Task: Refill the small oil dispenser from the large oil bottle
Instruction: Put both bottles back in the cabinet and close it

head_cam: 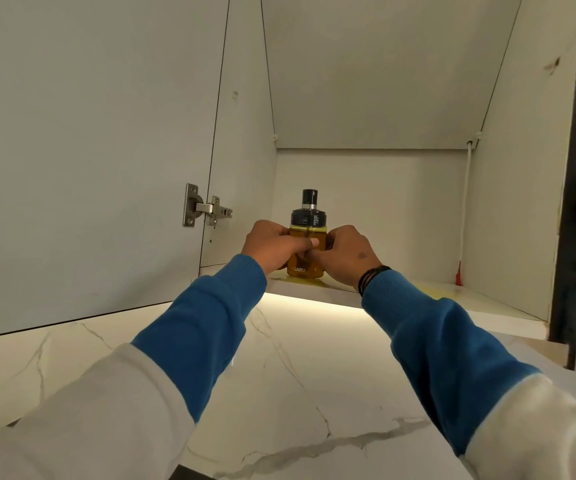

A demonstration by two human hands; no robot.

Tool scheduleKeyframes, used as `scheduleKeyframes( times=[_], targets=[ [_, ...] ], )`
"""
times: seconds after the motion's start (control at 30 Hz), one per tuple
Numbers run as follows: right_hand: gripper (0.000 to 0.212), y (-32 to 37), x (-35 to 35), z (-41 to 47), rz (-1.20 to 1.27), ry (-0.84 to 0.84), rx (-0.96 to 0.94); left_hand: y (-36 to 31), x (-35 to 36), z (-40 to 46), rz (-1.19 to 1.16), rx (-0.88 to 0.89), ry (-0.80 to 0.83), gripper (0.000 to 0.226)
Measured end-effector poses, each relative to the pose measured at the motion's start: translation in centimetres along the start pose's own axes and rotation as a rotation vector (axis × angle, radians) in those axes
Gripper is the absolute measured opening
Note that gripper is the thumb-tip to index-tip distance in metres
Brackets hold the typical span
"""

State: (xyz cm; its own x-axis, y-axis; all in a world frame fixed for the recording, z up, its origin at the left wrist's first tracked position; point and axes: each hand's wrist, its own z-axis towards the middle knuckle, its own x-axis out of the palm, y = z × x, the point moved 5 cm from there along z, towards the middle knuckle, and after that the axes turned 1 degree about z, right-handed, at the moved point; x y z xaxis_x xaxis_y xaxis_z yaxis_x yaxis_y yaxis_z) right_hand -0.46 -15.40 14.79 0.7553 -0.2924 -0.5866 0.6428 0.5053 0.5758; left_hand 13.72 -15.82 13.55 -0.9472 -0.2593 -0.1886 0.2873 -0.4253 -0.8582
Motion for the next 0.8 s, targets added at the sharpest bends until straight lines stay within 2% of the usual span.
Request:
scheduleKeyframes(
  times=[0.13,0.33,0.43,0.47,0.53,0.57,0.67,0.73,0.8],
  targets=[
    [0.025,-0.1,0.5,0.4,-0.037,0.018,0.051,-0.2,0.1,0.3,0.082,-0.019,0.002,0.028],
    [0.030,0.1,0.3,0.0,-0.080,0.024,0.104,-0.4,-0.1,-0.3,0.172,-0.022,-0.010,0.040],
    [0.036,0.7,-0.7,-0.9,-0.069,-0.035,0.063,-0.8,-0.6,-1.7,0.146,0.031,-0.104,0.022],
    [0.037,1.0,-1.1,-1.4,-0.056,-0.060,0.038,-0.9,-0.8,-2.3,0.111,0.058,-0.135,0.024],
    [0.036,1.5,-2.0,-2.8,-0.010,-0.110,-0.007,-1.0,-1.1,-4.0,0.011,0.129,-0.206,0.053],
    [0.033,1.8,-2.3,-3.6,0.018,-0.128,-0.035,-1.2,-1.2,-5.1,-0.048,0.178,-0.259,0.057],
    [0.025,2.6,-3.0,-6.3,0.124,-0.174,-0.128,-1.9,-1.4,-8.6,-0.262,0.329,-0.361,0.032],
    [0.023,2.8,-3.0,-8.0,0.164,-0.206,-0.180,-2.1,-1.0,-10.9,-0.386,0.372,-0.357,0.015],
    [0.023,2.8,-2.8,-9.8,0.197,-0.213,-0.230,-1.8,-0.7,-12.9,-0.459,0.398,-0.333,0.009]
  ],
)
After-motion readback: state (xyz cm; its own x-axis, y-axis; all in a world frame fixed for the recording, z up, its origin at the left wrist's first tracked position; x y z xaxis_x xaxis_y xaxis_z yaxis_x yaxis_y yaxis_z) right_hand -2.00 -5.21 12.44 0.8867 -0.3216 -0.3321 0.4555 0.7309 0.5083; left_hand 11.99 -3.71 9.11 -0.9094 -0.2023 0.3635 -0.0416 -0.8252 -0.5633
